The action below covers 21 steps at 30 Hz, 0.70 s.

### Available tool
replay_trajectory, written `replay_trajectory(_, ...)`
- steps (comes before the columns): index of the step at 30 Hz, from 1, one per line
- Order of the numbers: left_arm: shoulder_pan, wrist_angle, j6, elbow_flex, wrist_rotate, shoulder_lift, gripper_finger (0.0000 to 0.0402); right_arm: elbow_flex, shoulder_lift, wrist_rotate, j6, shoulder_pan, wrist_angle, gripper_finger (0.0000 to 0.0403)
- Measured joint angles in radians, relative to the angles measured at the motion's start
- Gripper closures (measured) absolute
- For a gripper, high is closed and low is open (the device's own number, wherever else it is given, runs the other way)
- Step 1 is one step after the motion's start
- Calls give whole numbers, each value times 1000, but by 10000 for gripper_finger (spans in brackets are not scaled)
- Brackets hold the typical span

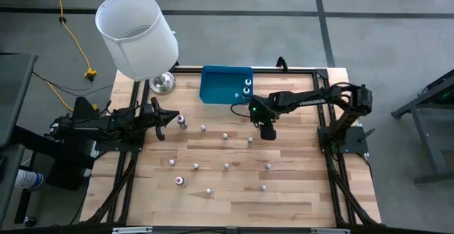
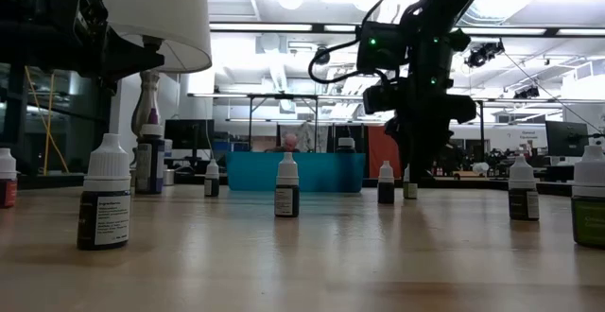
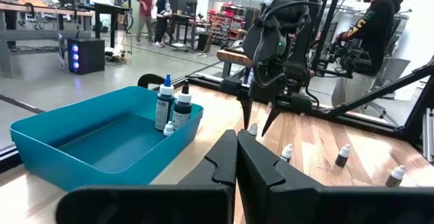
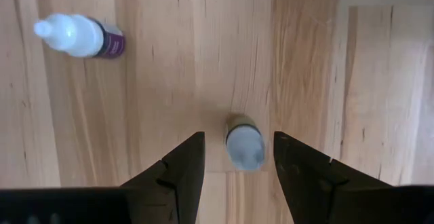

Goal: Pick & Place food coloring
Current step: Put the small green food coloring bottle into the blue bin

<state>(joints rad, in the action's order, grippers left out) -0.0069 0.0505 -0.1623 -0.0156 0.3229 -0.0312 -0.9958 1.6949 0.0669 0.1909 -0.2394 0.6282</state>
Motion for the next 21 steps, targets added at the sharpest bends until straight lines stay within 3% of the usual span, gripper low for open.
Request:
replay_trajectory(10,0,0,0,0,0,0,401,0,1,0,-11,-2,-3,244)
replay_trajectory(21,0,0,0,0,0,0,401,0,1,0,-11,-2,15,310)
